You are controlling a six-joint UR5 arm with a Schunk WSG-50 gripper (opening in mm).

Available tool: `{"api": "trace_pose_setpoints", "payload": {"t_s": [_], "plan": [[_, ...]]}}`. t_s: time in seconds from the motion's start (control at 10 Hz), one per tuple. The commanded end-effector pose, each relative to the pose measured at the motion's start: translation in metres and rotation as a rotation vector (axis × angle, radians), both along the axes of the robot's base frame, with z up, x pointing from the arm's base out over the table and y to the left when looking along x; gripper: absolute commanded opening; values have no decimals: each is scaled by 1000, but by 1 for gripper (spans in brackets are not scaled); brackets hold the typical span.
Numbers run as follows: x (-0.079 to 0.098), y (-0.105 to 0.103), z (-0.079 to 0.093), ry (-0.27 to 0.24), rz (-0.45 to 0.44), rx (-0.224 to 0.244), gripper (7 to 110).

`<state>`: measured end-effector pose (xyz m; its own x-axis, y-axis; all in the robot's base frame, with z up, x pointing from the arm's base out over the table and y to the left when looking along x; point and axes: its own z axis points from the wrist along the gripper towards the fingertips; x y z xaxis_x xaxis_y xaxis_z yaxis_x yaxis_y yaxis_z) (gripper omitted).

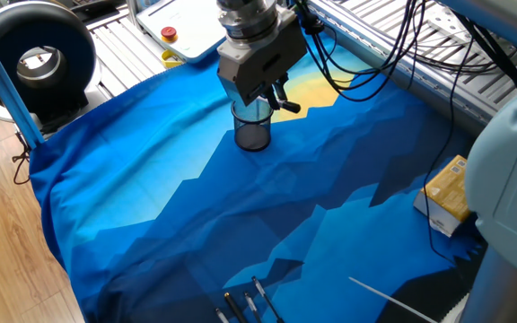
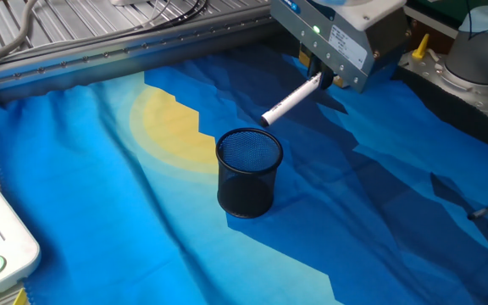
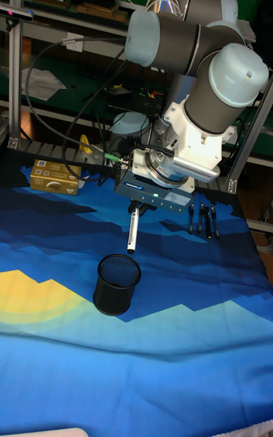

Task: Put the pen into the pen holder

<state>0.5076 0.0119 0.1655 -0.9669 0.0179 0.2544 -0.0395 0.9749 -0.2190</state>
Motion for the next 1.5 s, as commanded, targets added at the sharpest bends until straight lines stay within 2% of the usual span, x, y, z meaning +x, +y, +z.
{"api": "trace_pose_setpoints", "payload": {"t_s": [0.0,0.2,0.9,1.2,1.3,1.4], "plan": [[6,9,-2,-28,-24,33,7],[11,18,-5,-55,-52,66,7],[12,13,-1,-55,-41,53,7],[14,8,29,-44,-40,43,7],[16,11,41,-51,-51,42,7],[17,18,54,-58,-67,59,7]]}}
